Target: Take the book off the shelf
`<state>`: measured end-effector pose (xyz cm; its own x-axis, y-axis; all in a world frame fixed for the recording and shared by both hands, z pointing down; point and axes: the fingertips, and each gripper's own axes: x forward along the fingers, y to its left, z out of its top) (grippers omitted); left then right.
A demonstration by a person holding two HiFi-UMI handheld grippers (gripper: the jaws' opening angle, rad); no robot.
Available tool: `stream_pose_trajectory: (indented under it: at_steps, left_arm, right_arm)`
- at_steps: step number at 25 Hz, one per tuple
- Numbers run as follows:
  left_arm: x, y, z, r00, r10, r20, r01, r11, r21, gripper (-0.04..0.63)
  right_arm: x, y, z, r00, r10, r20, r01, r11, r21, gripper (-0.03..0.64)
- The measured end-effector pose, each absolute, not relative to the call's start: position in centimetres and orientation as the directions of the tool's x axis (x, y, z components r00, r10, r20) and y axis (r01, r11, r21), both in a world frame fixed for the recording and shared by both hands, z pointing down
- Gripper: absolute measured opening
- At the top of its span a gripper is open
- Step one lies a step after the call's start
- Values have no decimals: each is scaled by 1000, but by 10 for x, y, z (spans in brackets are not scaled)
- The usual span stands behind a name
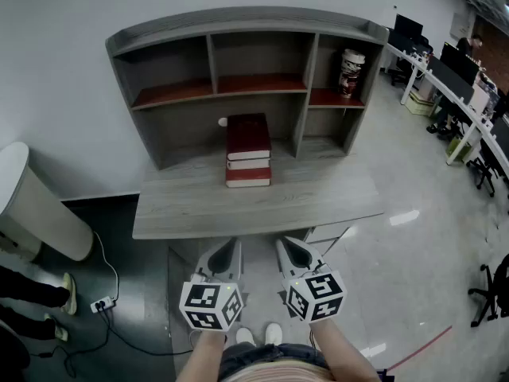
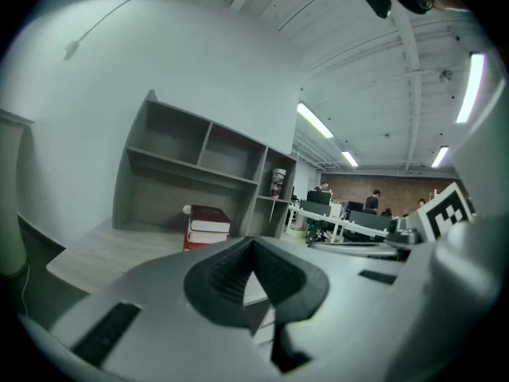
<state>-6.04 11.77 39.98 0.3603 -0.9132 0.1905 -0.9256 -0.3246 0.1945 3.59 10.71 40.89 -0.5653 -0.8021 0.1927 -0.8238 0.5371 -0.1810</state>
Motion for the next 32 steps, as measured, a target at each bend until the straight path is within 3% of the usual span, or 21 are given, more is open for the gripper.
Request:
stream_pose_trajectory:
  at_steps: [32]
  left_arm:
    - [-43,87,395,295,-940,173,-944,-258,206,12]
  right_arm:
    - [95,80,398,-596,-790,143,-803,583,-126,-2]
